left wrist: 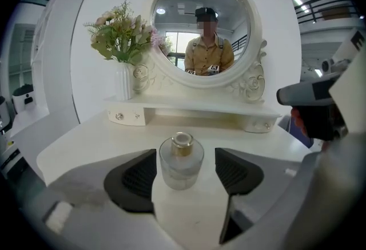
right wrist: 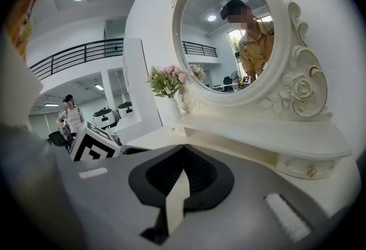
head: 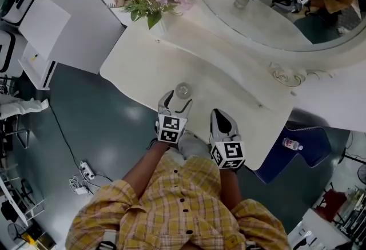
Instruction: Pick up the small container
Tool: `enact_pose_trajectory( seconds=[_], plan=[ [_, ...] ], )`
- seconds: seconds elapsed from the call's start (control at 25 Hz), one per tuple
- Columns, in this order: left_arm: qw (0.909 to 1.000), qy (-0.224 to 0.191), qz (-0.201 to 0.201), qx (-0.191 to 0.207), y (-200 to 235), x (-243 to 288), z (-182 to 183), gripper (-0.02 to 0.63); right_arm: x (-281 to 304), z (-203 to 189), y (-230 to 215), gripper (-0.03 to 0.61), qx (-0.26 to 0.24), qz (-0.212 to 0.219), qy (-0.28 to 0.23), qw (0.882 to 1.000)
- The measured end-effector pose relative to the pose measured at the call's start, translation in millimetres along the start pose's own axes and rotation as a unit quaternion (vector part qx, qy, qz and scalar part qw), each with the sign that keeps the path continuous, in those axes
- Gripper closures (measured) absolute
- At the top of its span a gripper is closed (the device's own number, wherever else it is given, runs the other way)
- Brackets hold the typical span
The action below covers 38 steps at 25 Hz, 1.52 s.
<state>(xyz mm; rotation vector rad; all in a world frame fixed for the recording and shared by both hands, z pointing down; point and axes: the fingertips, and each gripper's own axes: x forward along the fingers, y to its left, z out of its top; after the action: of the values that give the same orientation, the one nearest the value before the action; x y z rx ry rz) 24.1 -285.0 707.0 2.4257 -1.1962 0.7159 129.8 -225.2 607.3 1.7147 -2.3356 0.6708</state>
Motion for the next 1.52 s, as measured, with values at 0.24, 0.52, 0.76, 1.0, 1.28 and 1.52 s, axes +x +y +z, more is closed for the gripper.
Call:
enact_pose_trajectory(
  seconds=[0.24,0.52,0.76,1.0,1.28,1.52],
  plan=[
    [1.0000,0.002,-0.001,0.002,5,18,-3,0.282,3,-4,-2,0.578,-0.001,0.000,0.006,1.000],
    [0.9999,0.000,-0.010,0.010,5,40,-6,0.258,3,-9,-10,0.578,-0.005,-0.007,0.013,1.000],
    [0.9998,0.005,-0.009,0.016,7,57,-11,0.258,5,-12,-19,0.578,-0.002,-0.014,0.019,1.000],
    [0.9999,0.013,-0.007,0.008,8,71,-19,0.258,6,-14,-24,0.578,-0.001,-0.017,0.026,1.000],
    [0.9997,0.023,-0.004,0.006,8,81,-26,0.258,7,-22,-31,0.578,0.005,-0.023,0.039,0.999],
    [0.9999,0.016,0.002,0.006,8,82,-24,0.268,5,-25,-41,0.578,0.023,-0.031,0.045,0.998]
  ],
)
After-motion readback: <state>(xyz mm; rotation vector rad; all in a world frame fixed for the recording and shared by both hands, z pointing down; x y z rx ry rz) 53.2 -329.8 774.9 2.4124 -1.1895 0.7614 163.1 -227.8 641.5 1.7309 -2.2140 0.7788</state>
